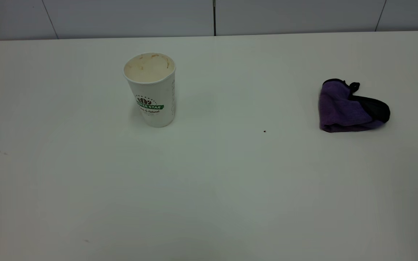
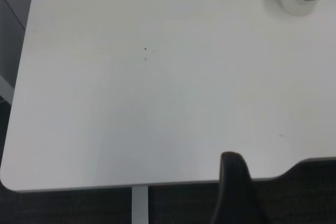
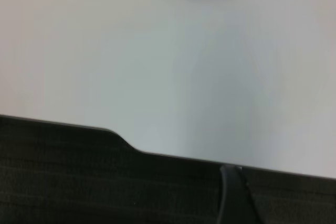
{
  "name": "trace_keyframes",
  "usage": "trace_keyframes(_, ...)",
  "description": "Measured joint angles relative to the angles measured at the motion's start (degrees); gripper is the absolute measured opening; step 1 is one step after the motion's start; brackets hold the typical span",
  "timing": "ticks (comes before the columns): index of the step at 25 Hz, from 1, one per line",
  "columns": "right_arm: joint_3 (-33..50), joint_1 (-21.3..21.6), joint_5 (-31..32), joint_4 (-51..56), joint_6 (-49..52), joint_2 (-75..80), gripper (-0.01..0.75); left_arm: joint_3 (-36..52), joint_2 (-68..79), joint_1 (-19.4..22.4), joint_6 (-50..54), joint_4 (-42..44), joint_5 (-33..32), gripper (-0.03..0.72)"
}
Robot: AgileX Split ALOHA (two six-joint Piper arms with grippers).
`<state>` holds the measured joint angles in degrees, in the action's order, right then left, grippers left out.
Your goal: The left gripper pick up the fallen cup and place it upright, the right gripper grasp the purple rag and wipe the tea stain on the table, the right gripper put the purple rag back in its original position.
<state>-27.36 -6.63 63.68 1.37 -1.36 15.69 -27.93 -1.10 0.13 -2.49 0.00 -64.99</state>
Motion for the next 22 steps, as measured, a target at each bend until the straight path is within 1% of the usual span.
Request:
trace_keyframes(3, 0.0, 0.1, 0.0, 0.0, 0.0, -0.1, 0.481, 0.0, 0.0, 0.0, 0.0, 0.0, 0.0, 0.497)
trace_keyframes(6, 0.1, 1.7, 0.0, 0.0, 0.0, -1.5, 0.480, 0.0, 0.0, 0.0, 0.0, 0.0, 0.0, 0.497)
trace_keyframes(9, 0.1, 3.4, 0.0, 0.0, 0.0, -5.0, 0.480, 0.0, 0.0, 0.0, 0.0, 0.0, 0.0, 0.497)
trace_keyframes(13, 0.1, 4.6, 0.3, 0.0, 0.2, -10.7, 0.478, 0.0, 0.0, 0.0, 0.0, 0.0, 0.0, 0.497)
trace_keyframes(17, 0.1, 4.6, 0.4, 0.0, 0.2, -16.1, 0.478, 0.0, 0.0, 0.0, 0.0, 0.0, 0.0, 0.497)
trace_keyframes(22, 0.1, 4.6, 0.6, 0.0, 0.2, -16.6, 0.478, 0.0, 0.0, 0.0, 0.0, 0.0, 0.0, 0.497)
